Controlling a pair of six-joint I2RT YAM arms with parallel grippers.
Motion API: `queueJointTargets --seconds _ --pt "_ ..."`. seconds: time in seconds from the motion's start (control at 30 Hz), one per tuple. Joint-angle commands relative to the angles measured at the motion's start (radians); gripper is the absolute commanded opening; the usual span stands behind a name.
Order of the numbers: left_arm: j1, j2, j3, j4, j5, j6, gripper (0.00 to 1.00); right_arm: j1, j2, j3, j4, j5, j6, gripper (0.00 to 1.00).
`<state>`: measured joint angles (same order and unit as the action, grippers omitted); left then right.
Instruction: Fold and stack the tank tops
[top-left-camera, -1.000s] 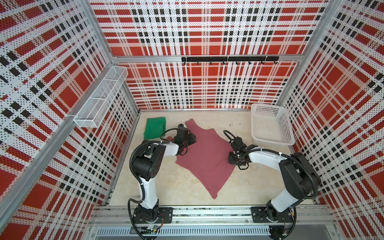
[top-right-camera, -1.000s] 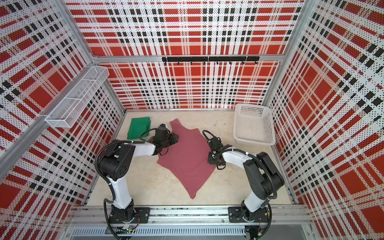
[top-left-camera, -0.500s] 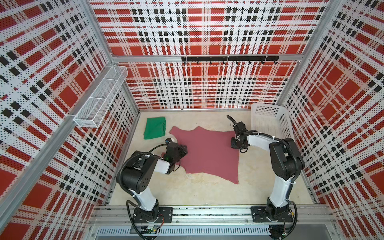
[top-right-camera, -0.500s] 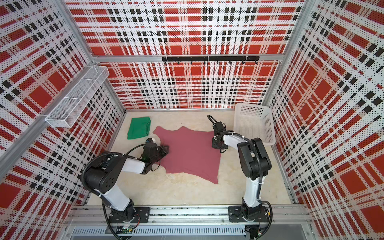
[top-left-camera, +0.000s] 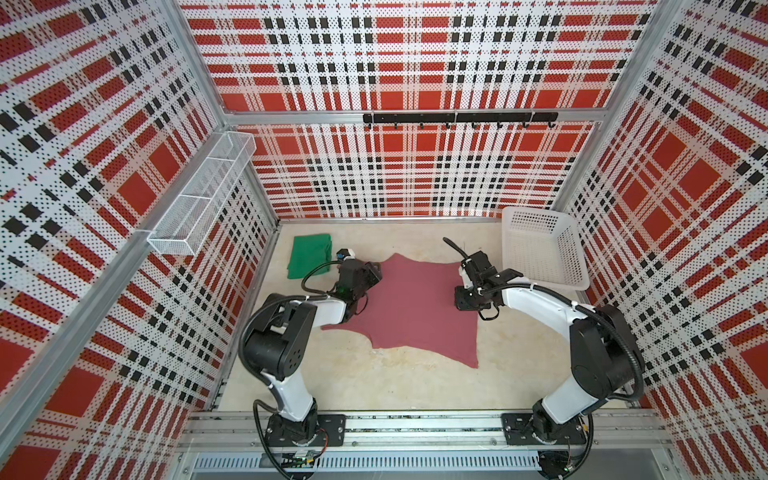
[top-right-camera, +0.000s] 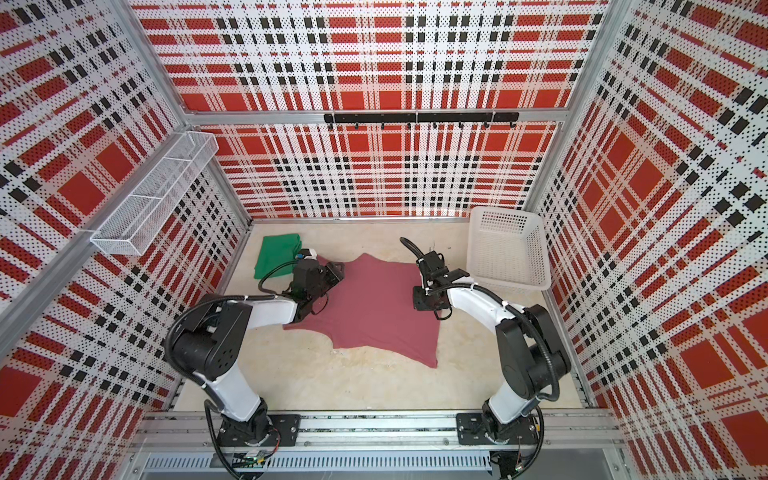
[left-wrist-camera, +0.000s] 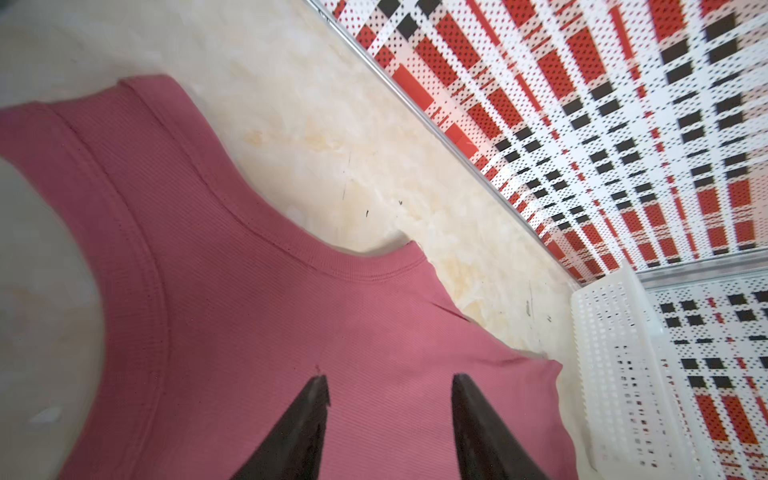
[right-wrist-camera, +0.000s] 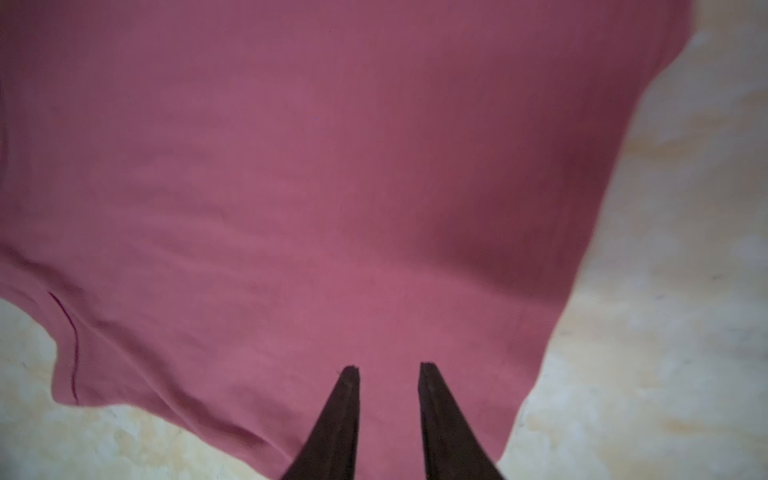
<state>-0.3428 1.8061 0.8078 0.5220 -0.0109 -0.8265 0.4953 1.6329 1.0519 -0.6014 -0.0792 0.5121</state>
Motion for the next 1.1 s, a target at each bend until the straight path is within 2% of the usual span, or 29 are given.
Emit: queueJointTargets --seconds 0.0,0.1,0.23,0.47,0.63,0.77,0.9,1.07 --pt "-0.009 0.078 0.014 -0.035 0.032 0.014 0.52 0.019 0.018 -0.064 0.008 -0.007 0.103 0.27" --pt "0.0 0.115 -0.007 0.014 0.061 -0.028 0.51 0.012 0.036 -0.095 0.016 0.049 0.121 0.27" --pt "0.04 0.143 -0.105 0.179 0.098 -0.123 0.49 -0.038 0.091 -0.088 0.026 0.113 0.089 0.26" --pt "0.031 0.111 -0.123 0.171 0.039 -0.113 0.5 -0.136 0.188 0.044 0.037 0.173 -0.052 0.27" --pt "0.039 0.106 -0.077 0.121 0.023 -0.064 0.52 -0.123 0.081 0.074 -0.041 0.138 -0.066 0.31" --pt "0.029 0.055 -0.017 0.038 0.025 0.021 0.55 -0.108 -0.077 -0.03 -0.08 0.078 -0.012 0.33" --pt "-0.006 -0.097 0.015 -0.116 -0.023 0.137 0.59 -0.101 -0.226 -0.151 -0.132 0.039 0.063 0.34" --pt "-0.085 -0.342 0.054 -0.498 -0.103 0.26 0.6 -0.103 -0.39 -0.246 -0.244 0.075 0.136 0.32"
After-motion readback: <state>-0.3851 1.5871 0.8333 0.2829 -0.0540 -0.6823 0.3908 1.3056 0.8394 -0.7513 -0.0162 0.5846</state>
